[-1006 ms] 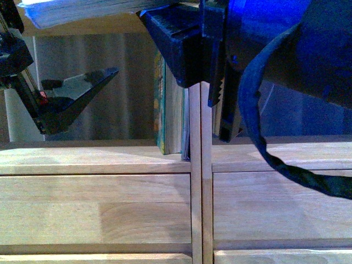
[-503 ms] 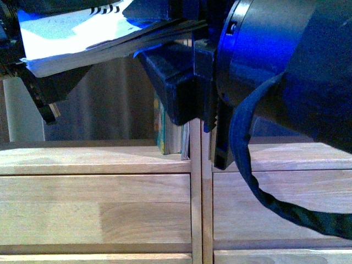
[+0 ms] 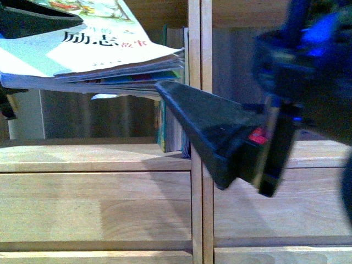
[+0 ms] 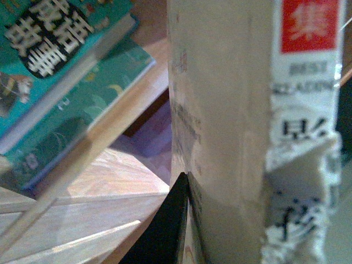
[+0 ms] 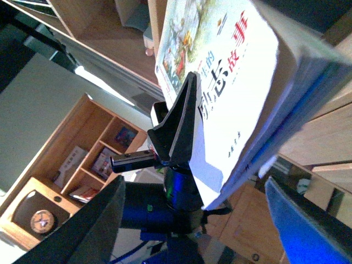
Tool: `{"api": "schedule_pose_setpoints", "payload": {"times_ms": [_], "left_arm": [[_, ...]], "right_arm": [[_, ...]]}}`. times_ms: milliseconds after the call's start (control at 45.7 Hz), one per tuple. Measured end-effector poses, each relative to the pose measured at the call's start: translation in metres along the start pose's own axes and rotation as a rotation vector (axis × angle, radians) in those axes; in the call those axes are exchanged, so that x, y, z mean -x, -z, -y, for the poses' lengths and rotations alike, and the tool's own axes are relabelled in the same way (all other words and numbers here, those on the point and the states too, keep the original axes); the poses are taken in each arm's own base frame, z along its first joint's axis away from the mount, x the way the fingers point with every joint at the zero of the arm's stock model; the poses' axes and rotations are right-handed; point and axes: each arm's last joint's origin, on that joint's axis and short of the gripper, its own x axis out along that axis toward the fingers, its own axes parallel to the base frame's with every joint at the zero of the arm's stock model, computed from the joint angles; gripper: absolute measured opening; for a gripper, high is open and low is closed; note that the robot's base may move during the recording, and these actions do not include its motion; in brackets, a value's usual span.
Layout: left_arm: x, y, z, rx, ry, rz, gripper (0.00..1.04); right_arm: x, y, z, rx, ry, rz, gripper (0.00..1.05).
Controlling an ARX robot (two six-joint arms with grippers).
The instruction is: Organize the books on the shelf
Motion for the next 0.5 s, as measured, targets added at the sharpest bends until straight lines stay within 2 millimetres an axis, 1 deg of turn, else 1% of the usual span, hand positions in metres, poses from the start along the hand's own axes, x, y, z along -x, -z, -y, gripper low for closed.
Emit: {"api": "schedule_pose_setpoints", "payload": {"times_ms": [109,153,175,284,328,416,481,503], "left_arm": [[0.006,-0.006,-0.002,-0.044,-0.059,0.02,0.15],[0.009,-0.009,-0.004,-0.074,-0.098,0.031,0.15],[0.01,-0.01,-0.005,-0.075,-0.109,0.033,0.15],[0.01,-0.022,-0.016,-0.213,-0.255,0.043,0.15],[0.006,-0.026,-0.021,-0.273,-0.317,0.051,0.15],[-0.008,-0.036,-0.036,-0.478,-0.422,0.07,0.15],[-0.019,-0.04,-0.044,-0.585,-0.461,0.07,0.15],[-0.025,-0.041,-0.048,-0.654,-0.48,0.071,0.15]], "right_arm": [[0.017,-0.009,-0.001,0.037,0.019,0.008,0.94],[0.027,-0.015,-0.002,0.067,0.043,0.021,0.99],[0.03,-0.016,-0.001,0.073,0.051,0.016,0.99],[0.069,-0.038,-0.007,0.206,0.124,0.035,0.98],[0.083,-0.048,-0.012,0.262,0.151,0.052,0.98],[0.11,-0.063,-0.022,0.402,0.229,0.069,0.98],[0.123,-0.067,-0.024,0.463,0.274,0.078,0.98],[0.129,-0.069,-0.025,0.492,0.292,0.082,0.98]]}}
